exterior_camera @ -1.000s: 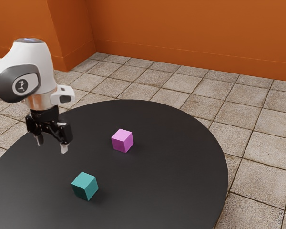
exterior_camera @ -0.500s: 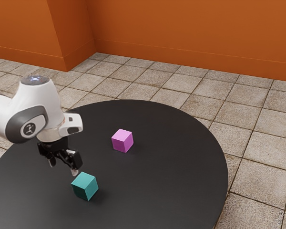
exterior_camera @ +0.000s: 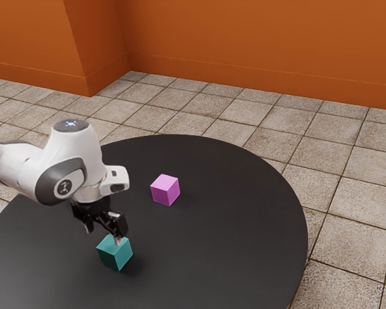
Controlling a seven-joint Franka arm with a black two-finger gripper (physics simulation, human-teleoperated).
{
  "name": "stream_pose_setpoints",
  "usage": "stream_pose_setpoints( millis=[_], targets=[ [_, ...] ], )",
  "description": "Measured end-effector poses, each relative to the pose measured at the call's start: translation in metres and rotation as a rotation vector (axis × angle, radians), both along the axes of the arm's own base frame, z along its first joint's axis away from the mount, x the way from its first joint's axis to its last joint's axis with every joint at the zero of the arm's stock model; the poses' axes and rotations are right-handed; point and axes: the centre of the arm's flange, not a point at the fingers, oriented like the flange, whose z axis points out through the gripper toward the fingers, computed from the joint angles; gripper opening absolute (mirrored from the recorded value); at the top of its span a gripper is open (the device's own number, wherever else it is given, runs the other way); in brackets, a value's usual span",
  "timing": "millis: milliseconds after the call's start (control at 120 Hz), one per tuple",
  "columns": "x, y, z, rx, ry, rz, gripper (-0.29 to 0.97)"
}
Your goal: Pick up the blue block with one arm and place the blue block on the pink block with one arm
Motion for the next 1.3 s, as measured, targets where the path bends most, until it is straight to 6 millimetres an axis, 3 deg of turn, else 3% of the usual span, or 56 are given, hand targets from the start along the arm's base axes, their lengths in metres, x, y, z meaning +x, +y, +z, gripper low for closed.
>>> stream_pose_setpoints(
  millis=[300,858,1150,1300],
  targets=[
    [0.009,0.001,-0.026,-0.005,0.014,0.001,0.68],
    [0.015,0.001,-0.057,-0.008,0.023,-0.005,0.68],
    [0.017,0.002,-0.058,-0.009,0.007,-0.022,0.68],
    [0.018,0.002,-0.058,-0.009,0.004,-0.029,0.62]
  ],
)
